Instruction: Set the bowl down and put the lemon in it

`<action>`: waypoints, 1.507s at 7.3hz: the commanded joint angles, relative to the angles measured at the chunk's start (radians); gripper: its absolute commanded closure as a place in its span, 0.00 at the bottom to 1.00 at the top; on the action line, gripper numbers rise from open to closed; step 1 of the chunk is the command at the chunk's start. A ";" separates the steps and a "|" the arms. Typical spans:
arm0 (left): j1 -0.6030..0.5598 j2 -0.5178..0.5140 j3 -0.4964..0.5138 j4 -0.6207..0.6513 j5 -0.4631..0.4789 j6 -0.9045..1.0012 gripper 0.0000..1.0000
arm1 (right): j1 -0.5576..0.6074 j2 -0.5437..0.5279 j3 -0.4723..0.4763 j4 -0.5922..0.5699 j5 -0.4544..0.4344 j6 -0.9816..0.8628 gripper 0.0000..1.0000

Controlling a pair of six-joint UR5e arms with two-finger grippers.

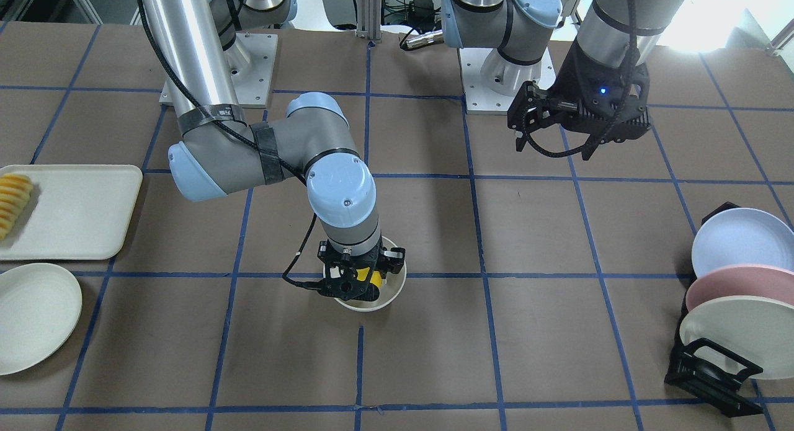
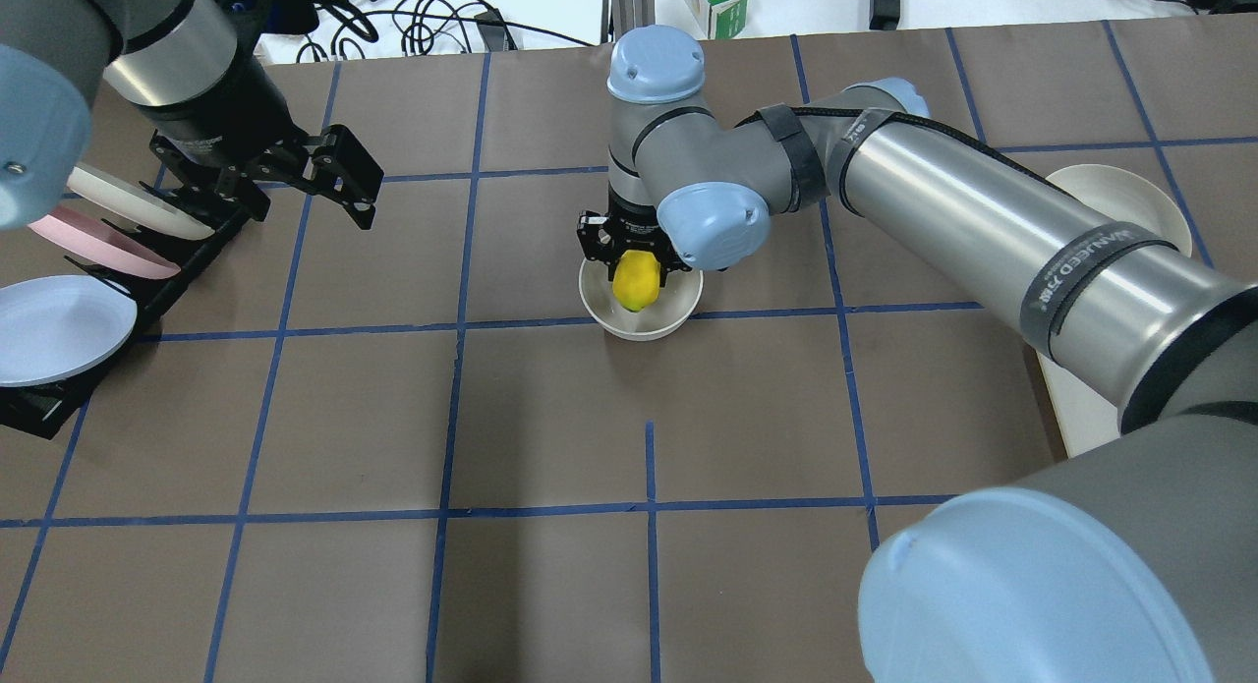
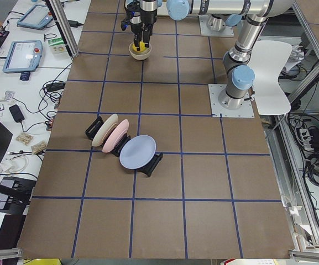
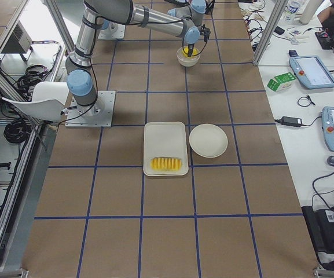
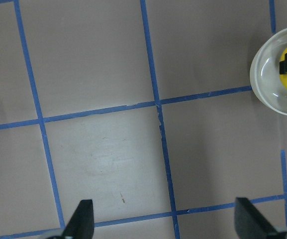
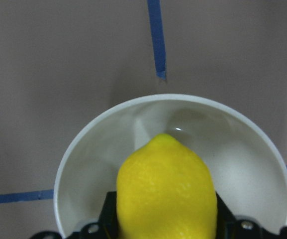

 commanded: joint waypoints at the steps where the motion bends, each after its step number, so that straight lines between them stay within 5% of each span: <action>1: 0.001 0.006 -0.005 0.004 -0.021 -0.011 0.00 | 0.000 0.027 0.001 -0.008 0.002 0.001 0.80; 2: 0.001 0.006 -0.006 0.002 -0.017 -0.013 0.00 | 0.000 0.029 0.002 -0.008 0.003 0.001 0.64; 4: 0.001 0.012 0.000 0.002 -0.023 -0.011 0.00 | 0.000 0.027 0.005 -0.005 -0.017 0.002 0.00; 7: 0.001 0.016 0.000 0.000 -0.020 -0.013 0.00 | -0.010 -0.026 0.001 0.014 -0.017 -0.001 0.00; 9: 0.001 0.016 0.001 0.000 -0.023 -0.013 0.00 | -0.077 -0.150 -0.005 0.159 -0.058 -0.022 0.00; 11: 0.001 0.016 0.001 0.000 -0.021 -0.014 0.00 | -0.200 -0.328 0.004 0.420 -0.078 -0.165 0.00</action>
